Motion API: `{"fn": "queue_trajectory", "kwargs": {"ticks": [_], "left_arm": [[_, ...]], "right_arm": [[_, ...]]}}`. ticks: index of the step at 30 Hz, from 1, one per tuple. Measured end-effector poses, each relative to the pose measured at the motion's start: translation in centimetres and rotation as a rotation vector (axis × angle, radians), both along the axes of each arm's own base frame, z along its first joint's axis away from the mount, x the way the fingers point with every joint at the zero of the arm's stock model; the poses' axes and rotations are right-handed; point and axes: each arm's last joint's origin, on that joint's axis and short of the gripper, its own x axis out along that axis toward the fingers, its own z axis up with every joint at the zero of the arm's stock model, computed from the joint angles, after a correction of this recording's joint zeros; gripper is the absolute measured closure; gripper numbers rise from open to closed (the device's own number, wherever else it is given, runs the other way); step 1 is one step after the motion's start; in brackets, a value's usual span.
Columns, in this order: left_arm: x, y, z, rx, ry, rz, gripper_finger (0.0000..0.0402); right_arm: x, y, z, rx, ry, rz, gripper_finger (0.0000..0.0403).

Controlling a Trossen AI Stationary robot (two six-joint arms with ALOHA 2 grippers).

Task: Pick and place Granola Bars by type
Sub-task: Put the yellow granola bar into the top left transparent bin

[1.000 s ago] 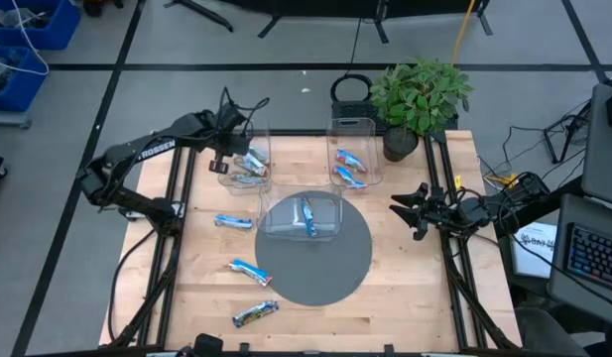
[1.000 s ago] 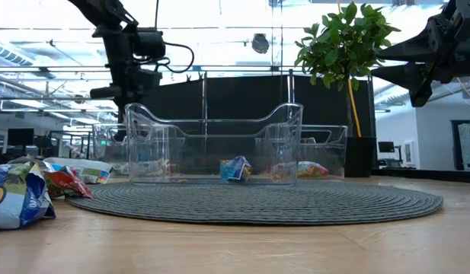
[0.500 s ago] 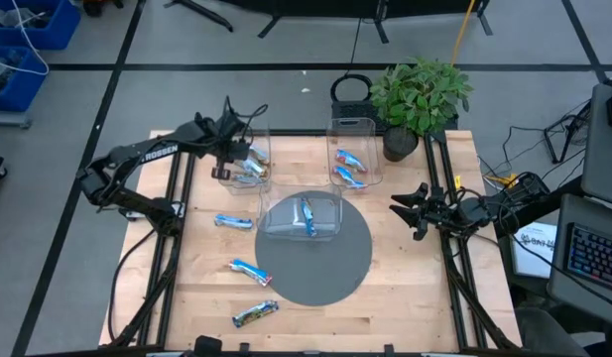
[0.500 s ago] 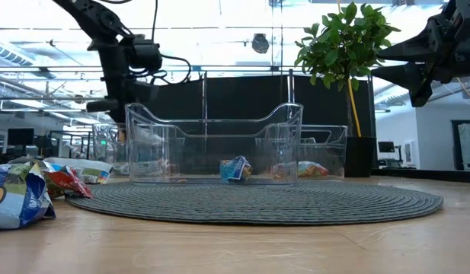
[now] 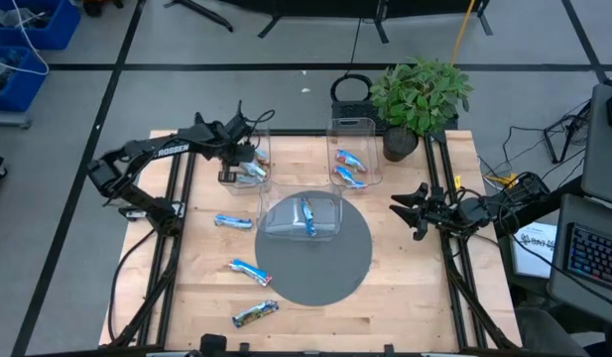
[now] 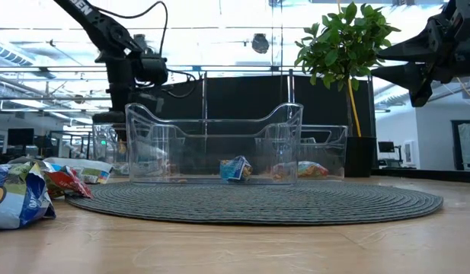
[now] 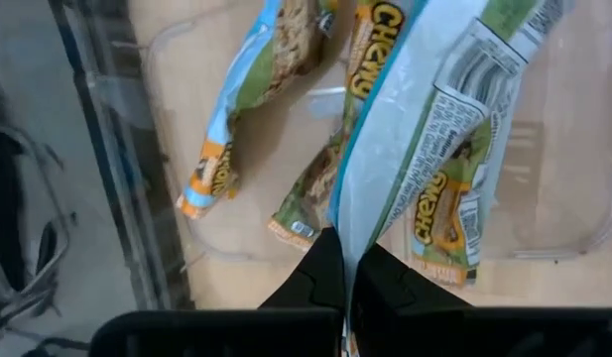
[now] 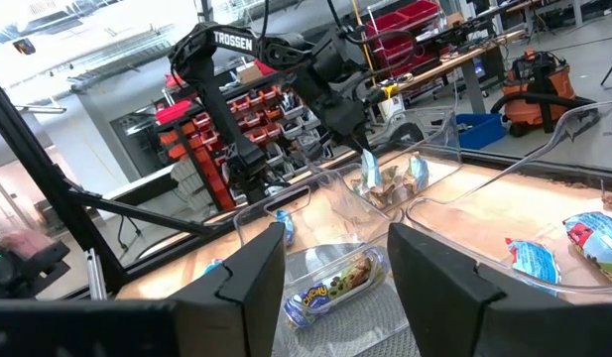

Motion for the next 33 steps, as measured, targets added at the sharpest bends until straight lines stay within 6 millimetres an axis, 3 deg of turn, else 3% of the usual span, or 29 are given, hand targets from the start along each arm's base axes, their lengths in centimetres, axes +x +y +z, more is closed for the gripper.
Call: {"fn": "queue_trajectory", "kwargs": {"ticks": [9, 17, 24, 33], "left_arm": [[0.4, 0.3, -1.5, -0.063, 0.015, 0.035, 0.0397], [0.4, 0.3, -1.6, -0.074, 0.006, 0.075, 0.0395], [0.3, 0.4, -1.6, -0.048, -0.001, 0.203, 0.0333], [0.3, 0.4, -1.6, -0.054, -0.007, 0.213, 0.0248]], "right_arm": [[0.0, 0.0, 0.0, 0.000, 0.000, 0.000, 0.0232], [0.0, 0.0, 0.0, 0.000, 0.000, 0.000, 0.0232], [0.0, 0.0, 0.0, 0.000, 0.000, 0.000, 0.0232], [0.0, 0.0, 0.0, 0.000, 0.000, 0.000, 0.0232]]}}
